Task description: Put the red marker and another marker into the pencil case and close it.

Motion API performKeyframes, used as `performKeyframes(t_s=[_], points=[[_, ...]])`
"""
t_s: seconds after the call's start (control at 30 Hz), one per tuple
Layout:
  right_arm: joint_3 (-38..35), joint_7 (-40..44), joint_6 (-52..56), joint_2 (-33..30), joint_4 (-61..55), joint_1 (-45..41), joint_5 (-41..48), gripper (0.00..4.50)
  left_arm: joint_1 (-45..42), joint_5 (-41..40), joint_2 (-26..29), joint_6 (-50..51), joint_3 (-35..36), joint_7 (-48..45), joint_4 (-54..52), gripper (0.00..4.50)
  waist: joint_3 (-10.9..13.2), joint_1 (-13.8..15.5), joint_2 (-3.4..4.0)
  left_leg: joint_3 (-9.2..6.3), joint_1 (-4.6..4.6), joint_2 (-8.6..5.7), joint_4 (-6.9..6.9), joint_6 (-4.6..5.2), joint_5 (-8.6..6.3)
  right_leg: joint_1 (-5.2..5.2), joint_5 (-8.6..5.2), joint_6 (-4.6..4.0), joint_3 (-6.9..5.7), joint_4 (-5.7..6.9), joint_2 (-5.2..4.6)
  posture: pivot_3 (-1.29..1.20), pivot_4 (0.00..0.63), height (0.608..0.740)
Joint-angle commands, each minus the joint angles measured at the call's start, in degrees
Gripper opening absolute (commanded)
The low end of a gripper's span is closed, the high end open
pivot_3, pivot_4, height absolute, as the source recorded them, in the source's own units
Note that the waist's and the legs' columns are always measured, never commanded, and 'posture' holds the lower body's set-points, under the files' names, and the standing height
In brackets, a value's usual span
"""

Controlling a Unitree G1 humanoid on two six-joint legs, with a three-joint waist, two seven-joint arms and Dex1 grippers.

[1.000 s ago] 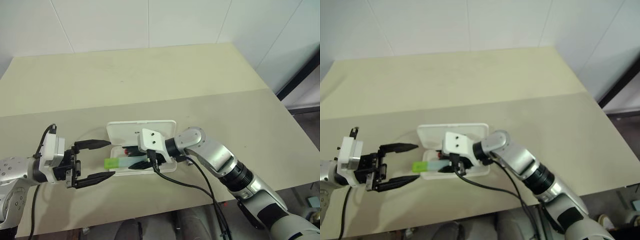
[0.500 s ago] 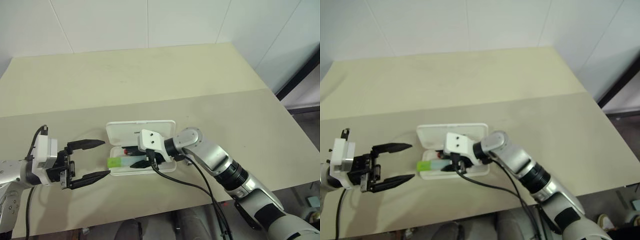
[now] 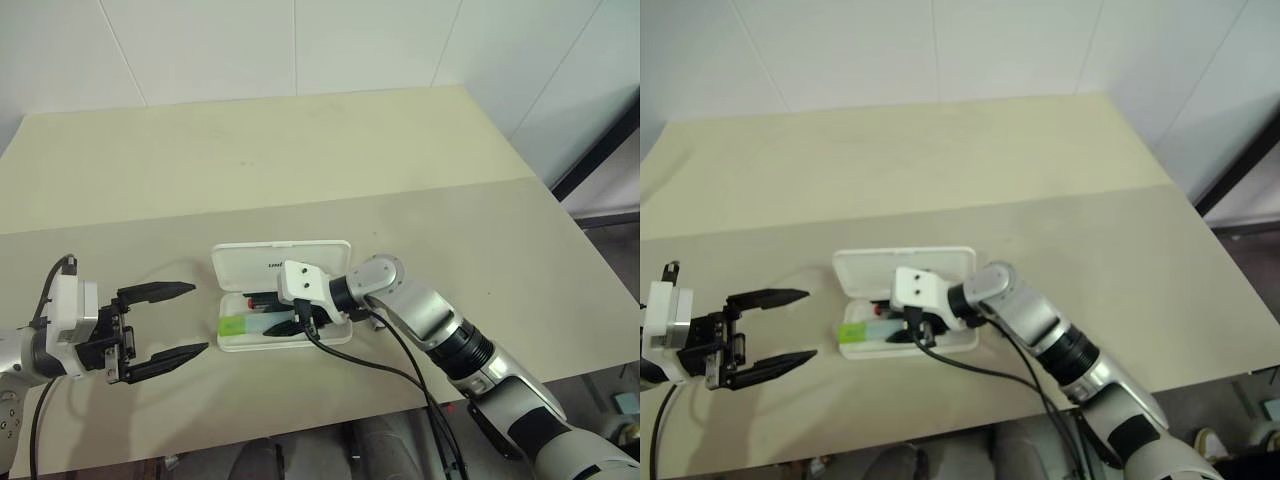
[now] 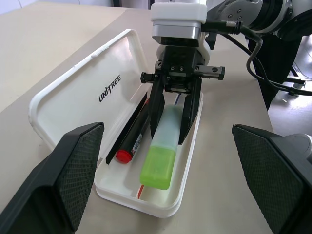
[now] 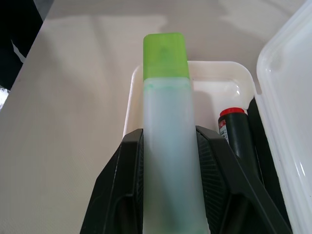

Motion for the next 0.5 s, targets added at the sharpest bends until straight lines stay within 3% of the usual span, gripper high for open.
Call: performKeyframes(t_s=[0.03,0.23,0.27,0.5], points=[[-0.9,0.8,-1.5,0.5,-0.5,-0.9,-0.2,2.11,-1.0,-0.5,0.7,-1.3,1.1,0.5,-1.4,4.5,0.0,0.0,0.0,0.0,0.0,0.0,0.0,-0.01,0.0,0.0,0.0,0.0,-0.01,0.0,0.0,0.0,0.15,0.74],[-1.3,1.4,-0.6,0.1,-2.3,-0.6,0.4,4.28,-2.0,-0.3,0.5,-1.5,0.0,0.8,-1.2,4.5,0.0,0.0,0.0,0.01,0.0,0.0,0.01,-0.02,0.01,0.0,-0.01,-0.02,-0.05,0.04,-0.02,0.0,0.15,0.74],[-1.5,1.4,-0.1,0.0,-3.0,-0.5,0.5,4.48,-2.3,-0.3,0.4,-1.5,-0.3,0.9,-1.2,4.5,0.0,0.0,0.0,0.01,0.0,0.0,0.01,-0.02,0.01,0.0,-0.01,-0.02,-0.05,0.04,-0.01,0.0,0.15,0.74],[-3.6,2.5,6.1,-2.9,-13.1,1.8,5.0,4.48,-4.5,-0.6,-0.1,-1.2,-2.8,1.7,-1.3,4.5,0.0,0.2,0.0,-0.04,-0.01,0.0,0.02,-0.03,0.0,0.02,-0.02,-0.03,-0.17,0.04,-0.08,0.0,0.15,0.74]])
